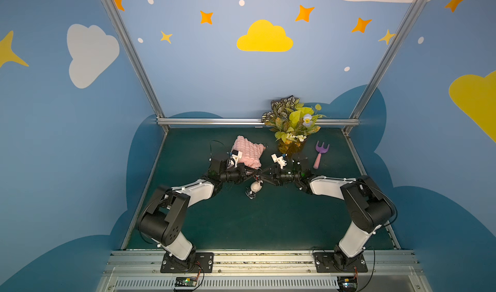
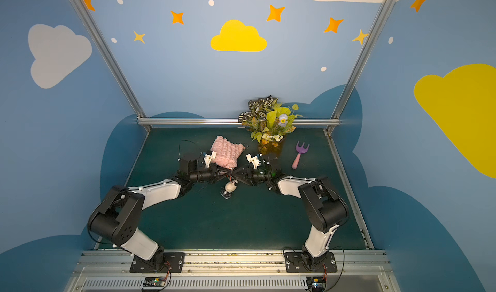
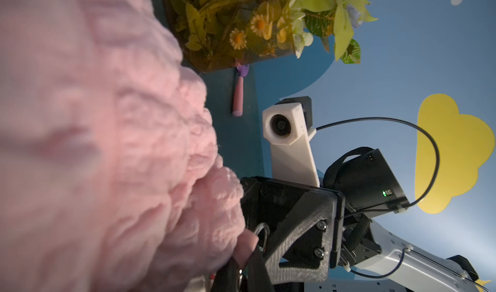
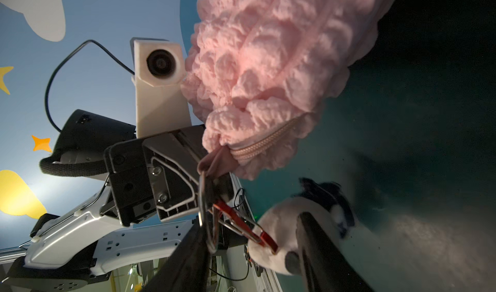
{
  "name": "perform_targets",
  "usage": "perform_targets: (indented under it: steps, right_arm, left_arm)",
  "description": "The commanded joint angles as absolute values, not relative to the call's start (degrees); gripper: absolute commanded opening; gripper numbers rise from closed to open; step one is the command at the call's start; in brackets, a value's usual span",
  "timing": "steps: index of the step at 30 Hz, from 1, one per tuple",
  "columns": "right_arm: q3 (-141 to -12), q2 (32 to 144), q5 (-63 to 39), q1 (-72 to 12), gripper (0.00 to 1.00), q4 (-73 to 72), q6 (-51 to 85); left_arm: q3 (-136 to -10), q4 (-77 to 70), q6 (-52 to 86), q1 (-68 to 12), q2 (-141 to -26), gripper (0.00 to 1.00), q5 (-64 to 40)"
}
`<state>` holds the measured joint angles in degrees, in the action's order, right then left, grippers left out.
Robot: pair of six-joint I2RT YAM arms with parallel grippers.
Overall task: Remove the decoration from the bag
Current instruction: Adjust the decoration item in the bag.
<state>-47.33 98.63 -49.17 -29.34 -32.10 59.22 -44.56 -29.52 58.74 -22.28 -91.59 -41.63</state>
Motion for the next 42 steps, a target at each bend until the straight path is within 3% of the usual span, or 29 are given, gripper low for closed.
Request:
perform_targets:
  steps: [1, 7, 13, 22, 42]
  right_arm:
    - [-46.0, 93.7, -49.2, -28.1, 0.55, -31.7, 56.3]
    - [-48.7, 84.3, -44.7, -28.3, 0.58, -10.7, 39.9]
    - [-54.8, 77.4, -31.4, -31.7, 0.58, 12.0, 22.4]
    - [-50.4, 70.1, -18.7, -35.7, 0.62, 9.1, 17.5]
    - [-54.2, 75.0, -14.5, -43.0, 0.63, 0.6, 13.9]
  left_arm:
    - [-47.9, -27.3, 55.5, -22.3, -88.4, 0.02, -46.8]
    - [-51.6, -21.7, 52.4, -22.3, -86.3, 0.02, -48.9]
    - [-53.7, -16.9, 50.2, -22.1, -85.6, 0.02, -48.3]
    - [-54.5, -17.3, 56.2, -22.2, -86.6, 0.02, -48.7]
    - [-57.8, -15.0, 62.7, -22.0, -88.1, 0.02, -50.9]
